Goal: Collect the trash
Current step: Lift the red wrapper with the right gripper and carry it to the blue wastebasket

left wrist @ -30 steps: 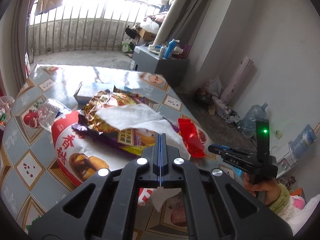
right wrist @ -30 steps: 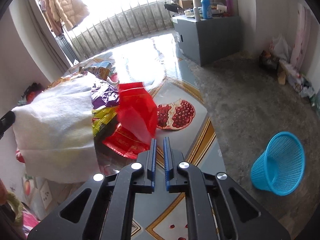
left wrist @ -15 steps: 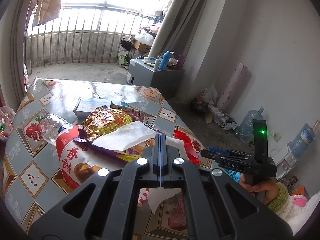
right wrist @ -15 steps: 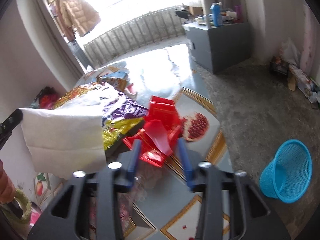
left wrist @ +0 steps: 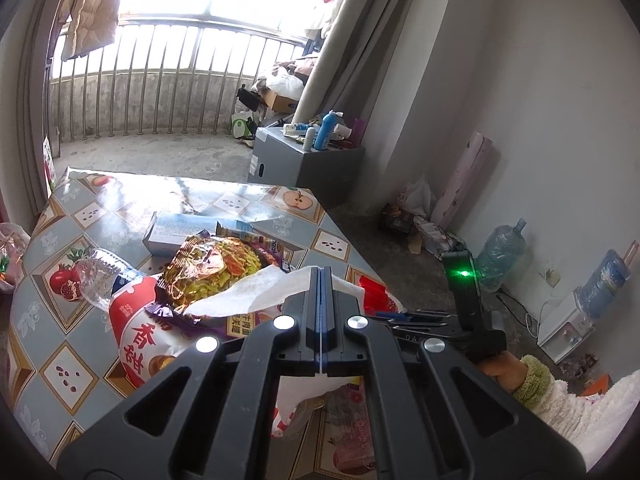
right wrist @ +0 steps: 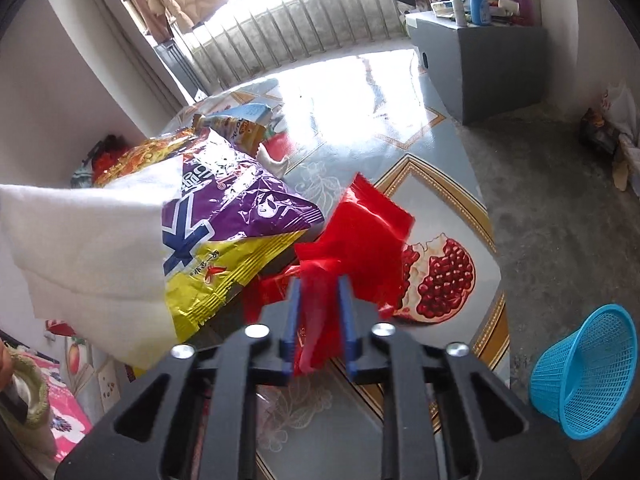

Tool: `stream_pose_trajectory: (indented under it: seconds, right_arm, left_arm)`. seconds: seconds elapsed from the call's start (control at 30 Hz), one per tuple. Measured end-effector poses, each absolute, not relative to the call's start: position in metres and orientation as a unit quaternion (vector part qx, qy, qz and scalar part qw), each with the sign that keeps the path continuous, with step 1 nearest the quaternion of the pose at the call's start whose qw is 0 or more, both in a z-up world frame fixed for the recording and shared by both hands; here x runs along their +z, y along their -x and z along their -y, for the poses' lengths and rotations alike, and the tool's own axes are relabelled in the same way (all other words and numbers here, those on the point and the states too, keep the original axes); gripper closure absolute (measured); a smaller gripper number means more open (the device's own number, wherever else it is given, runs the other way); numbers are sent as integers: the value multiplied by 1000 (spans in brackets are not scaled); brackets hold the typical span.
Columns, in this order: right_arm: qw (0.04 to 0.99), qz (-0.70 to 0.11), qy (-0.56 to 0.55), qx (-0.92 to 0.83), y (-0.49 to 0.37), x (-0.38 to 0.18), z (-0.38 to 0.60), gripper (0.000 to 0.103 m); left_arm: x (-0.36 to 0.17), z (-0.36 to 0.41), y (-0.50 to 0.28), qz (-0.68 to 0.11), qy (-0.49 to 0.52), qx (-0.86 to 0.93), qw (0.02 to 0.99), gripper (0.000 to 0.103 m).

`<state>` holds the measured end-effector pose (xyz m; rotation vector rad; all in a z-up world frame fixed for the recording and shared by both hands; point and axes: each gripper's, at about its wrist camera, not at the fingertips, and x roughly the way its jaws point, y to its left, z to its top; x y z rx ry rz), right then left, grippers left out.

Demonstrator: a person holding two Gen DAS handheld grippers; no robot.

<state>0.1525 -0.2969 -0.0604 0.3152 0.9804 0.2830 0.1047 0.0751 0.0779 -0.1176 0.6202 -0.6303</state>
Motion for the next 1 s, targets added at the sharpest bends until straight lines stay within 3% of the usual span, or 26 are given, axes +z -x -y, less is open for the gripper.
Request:
stream_pose_trajectory:
  seconds: [0.13,0.5,1.0]
  right_arm:
    - [868,-449,-165,133,-144,-55,300,99]
    - [896,-364,-234,94,-93,-8,340,99]
    - [909,-276,-310,-36,-14,10,460,99]
  left_arm:
    - [87,-72,-103,-289,57,-310,904,103]
    - [129,-43,-93,-248,44,-352,901,103]
    - [173,75,-79,-221,-24,-432,874,103]
